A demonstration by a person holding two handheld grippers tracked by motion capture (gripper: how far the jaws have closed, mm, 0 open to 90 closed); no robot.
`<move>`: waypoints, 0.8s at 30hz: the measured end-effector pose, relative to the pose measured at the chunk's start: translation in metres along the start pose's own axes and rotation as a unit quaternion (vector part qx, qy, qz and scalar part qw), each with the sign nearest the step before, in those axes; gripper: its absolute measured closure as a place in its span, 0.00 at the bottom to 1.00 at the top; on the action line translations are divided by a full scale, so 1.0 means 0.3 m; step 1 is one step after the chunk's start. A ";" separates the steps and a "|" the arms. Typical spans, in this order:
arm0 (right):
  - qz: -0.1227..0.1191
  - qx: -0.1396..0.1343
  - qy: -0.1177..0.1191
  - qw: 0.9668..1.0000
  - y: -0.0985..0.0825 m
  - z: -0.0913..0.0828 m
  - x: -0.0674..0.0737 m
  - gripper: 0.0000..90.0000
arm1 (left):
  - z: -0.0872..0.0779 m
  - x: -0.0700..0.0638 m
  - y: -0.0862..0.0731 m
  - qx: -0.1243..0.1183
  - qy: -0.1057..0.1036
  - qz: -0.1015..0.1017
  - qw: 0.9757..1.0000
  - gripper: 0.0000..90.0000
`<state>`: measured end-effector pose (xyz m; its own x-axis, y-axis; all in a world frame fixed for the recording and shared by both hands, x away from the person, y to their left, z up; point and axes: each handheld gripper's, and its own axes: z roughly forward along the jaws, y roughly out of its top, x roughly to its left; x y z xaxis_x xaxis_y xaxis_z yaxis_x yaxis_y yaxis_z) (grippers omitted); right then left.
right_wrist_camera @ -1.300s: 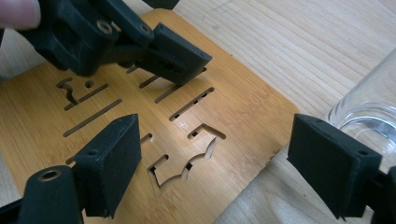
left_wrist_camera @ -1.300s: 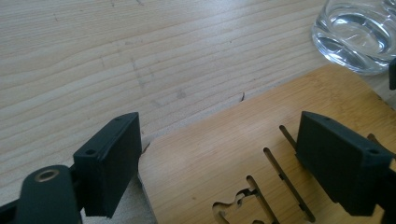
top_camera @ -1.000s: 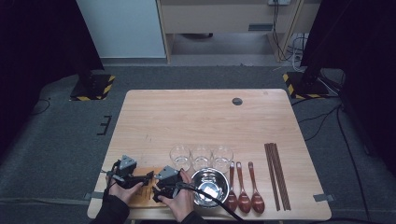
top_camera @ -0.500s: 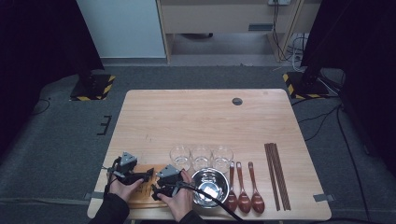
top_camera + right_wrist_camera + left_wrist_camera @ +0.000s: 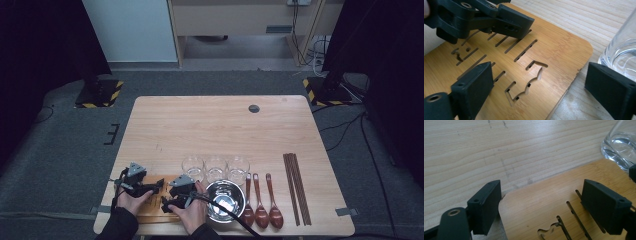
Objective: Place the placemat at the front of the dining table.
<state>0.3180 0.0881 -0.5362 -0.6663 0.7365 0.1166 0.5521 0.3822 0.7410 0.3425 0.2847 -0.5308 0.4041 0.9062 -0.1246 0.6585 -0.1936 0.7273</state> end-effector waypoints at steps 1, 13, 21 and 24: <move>0.002 0.001 0.002 1.000 0.000 0.001 -0.002 0.08 | 0.000 0.002 -0.003 -0.002 -0.001 0.000 1.000 0.18; 0.005 0.001 0.003 1.000 0.000 0.002 0.000 0.07 | 0.000 0.005 -0.015 -0.017 -0.006 -0.002 1.000 0.18; 0.003 -0.003 0.006 1.000 -0.001 -0.002 0.002 0.12 | -0.001 0.001 -0.016 -0.017 0.000 -0.007 1.000 0.18; 0.005 -0.004 0.004 1.000 -0.003 -0.004 0.004 0.14 | -0.001 0.000 -0.017 -0.018 0.003 -0.011 1.000 0.19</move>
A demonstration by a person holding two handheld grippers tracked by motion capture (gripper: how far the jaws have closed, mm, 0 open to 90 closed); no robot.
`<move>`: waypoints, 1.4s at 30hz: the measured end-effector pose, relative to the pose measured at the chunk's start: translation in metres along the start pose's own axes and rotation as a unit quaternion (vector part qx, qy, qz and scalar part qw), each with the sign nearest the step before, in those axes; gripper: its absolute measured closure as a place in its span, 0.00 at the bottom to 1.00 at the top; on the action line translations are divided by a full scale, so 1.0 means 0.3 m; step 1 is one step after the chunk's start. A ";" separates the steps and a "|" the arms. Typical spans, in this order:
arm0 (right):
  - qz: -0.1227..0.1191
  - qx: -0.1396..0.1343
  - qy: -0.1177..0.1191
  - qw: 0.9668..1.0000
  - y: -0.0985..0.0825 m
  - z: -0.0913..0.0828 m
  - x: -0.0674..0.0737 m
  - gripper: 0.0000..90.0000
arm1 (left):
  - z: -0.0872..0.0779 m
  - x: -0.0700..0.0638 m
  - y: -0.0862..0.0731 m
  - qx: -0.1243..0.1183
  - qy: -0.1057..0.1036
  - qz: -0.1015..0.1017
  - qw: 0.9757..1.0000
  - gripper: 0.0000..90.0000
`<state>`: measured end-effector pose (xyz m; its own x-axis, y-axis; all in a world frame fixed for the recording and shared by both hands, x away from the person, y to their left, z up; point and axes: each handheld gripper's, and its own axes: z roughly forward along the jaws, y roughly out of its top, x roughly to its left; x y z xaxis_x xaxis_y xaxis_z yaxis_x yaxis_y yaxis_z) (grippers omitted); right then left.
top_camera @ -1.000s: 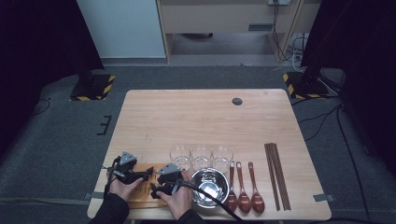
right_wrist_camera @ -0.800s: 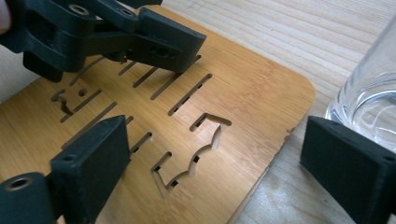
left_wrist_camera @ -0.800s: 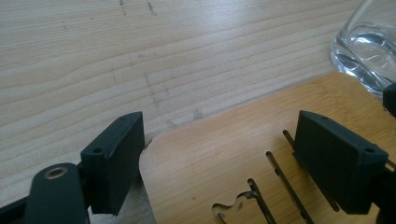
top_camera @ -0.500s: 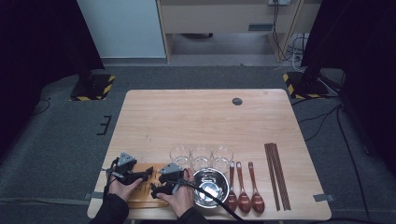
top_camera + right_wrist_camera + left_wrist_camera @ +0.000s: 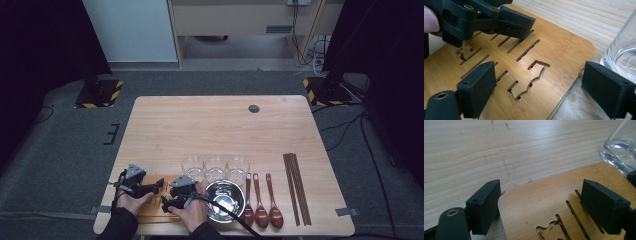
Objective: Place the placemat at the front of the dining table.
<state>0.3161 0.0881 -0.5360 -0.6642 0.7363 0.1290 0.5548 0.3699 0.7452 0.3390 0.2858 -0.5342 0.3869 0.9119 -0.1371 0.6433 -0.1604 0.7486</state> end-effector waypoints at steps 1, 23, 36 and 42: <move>0.002 -0.002 -0.001 1.000 -0.001 0.000 0.001 0.15 | 0.000 0.000 0.000 -0.001 0.000 -0.001 1.000 0.19; 0.032 -0.020 -0.035 0.999 0.000 -0.001 0.011 0.27 | -0.001 -0.012 0.002 0.000 0.013 -0.011 1.000 0.20; 0.031 -0.025 -0.042 0.998 0.003 -0.008 0.019 0.28 | -0.010 -0.017 0.014 0.007 0.015 -0.013 1.000 0.20; 0.024 -0.028 -0.038 0.999 0.013 -0.025 0.019 0.28 | -0.026 -0.019 0.020 0.007 0.013 -0.023 1.000 0.20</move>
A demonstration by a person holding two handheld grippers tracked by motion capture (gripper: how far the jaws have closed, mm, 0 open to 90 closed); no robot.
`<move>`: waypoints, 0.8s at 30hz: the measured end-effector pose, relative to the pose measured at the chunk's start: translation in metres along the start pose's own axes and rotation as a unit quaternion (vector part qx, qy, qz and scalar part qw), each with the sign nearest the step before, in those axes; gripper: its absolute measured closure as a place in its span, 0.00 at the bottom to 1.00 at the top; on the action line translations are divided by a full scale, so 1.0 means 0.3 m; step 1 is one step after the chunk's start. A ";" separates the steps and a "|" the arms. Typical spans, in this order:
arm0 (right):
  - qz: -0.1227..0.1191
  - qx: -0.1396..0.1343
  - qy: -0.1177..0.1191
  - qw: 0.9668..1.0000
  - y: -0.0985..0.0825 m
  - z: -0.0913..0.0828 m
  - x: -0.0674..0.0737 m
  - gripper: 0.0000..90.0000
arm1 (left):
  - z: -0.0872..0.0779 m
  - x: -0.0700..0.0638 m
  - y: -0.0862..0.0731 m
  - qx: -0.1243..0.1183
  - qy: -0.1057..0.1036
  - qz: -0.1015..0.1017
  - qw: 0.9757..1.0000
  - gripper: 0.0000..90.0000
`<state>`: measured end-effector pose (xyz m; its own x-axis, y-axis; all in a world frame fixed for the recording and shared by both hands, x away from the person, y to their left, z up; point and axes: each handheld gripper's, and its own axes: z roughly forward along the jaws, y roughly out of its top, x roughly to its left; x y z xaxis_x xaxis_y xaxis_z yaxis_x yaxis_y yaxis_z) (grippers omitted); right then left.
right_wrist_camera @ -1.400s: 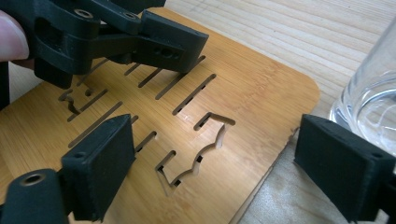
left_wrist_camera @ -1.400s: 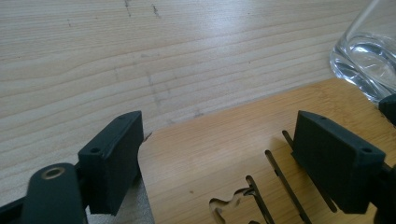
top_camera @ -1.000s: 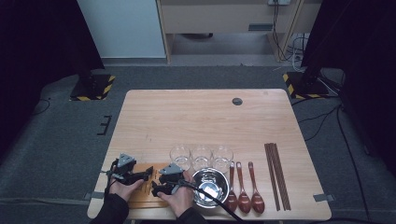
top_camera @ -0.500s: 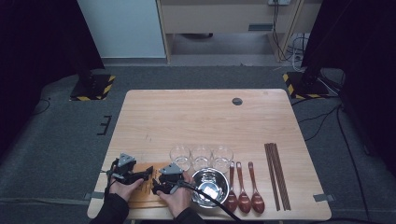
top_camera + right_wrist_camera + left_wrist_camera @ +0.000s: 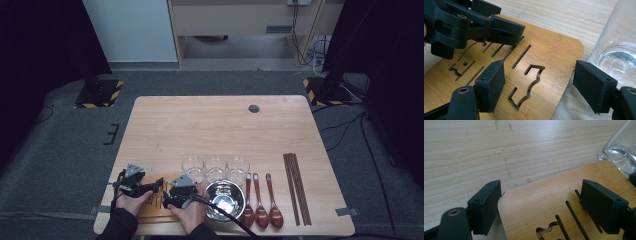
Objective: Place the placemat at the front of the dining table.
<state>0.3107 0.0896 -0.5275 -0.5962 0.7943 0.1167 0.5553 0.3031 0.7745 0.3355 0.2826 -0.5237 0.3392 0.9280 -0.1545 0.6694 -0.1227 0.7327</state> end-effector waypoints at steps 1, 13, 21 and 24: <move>-0.002 -0.001 0.000 1.000 0.002 -0.002 -0.001 0.28 | -0.002 -0.001 0.001 0.000 0.000 -0.003 1.000 0.20; -0.015 -0.008 0.011 1.000 0.038 -0.035 0.005 0.28 | -0.050 -0.007 0.021 -0.010 0.005 -0.017 1.000 0.20; -0.028 -0.019 0.014 0.999 0.067 -0.061 0.012 0.28 | -0.090 -0.014 0.043 -0.023 0.011 -0.021 0.999 0.20; -0.031 -0.027 0.016 0.999 0.075 -0.071 0.017 0.28 | -0.103 -0.014 0.050 -0.026 0.012 -0.021 0.999 0.20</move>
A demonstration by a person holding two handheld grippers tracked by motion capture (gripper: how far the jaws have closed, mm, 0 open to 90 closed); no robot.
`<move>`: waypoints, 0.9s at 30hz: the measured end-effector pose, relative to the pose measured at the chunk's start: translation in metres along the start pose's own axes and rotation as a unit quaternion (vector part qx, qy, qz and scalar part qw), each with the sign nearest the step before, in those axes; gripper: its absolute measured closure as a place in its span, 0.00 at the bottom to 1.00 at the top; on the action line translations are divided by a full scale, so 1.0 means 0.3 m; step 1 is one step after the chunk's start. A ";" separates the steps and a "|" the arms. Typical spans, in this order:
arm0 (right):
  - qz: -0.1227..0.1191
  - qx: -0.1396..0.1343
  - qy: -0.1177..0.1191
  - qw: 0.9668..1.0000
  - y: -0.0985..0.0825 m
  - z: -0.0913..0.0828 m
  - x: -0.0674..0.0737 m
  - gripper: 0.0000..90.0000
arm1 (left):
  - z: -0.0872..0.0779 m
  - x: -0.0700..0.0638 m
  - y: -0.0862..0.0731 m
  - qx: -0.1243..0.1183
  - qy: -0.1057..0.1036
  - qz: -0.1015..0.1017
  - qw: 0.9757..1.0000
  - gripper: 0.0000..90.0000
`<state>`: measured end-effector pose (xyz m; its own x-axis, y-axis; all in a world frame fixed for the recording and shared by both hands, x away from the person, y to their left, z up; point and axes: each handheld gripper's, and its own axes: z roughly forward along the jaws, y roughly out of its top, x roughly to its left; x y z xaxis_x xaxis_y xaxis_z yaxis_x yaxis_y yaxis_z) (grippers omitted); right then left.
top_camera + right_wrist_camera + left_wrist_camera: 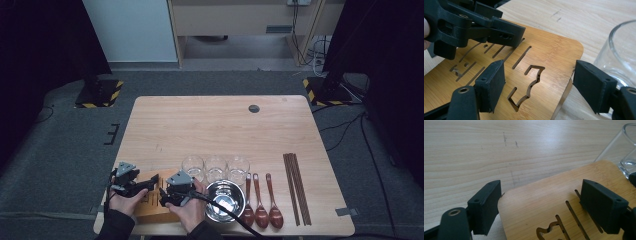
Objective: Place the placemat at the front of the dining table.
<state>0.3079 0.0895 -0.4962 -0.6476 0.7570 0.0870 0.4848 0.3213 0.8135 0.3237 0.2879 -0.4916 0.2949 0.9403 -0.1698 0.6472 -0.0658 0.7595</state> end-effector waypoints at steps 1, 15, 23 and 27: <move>-0.002 -0.001 0.000 1.000 0.004 -0.003 0.001 0.28 | -0.004 0.000 0.003 -0.001 0.000 -0.001 1.000 0.20; -0.020 -0.013 0.002 1.000 0.059 -0.033 0.002 0.28 | -0.043 -0.008 0.044 -0.019 0.004 -0.010 1.000 0.20; -0.030 -0.022 0.001 0.999 0.088 -0.056 -0.005 0.28 | -0.063 -0.019 0.072 -0.031 0.005 -0.010 0.999 0.20; -0.035 -0.027 -0.001 0.999 0.101 -0.066 -0.006 0.28 | -0.073 -0.025 0.089 -0.035 0.006 -0.008 0.999 0.20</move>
<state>0.3123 0.0866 -0.4603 -0.6777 0.7348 0.0274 0.4057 0.3426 0.8474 0.3234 0.2864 -0.4563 0.2764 0.9450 -0.1750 0.6002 -0.0275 0.7994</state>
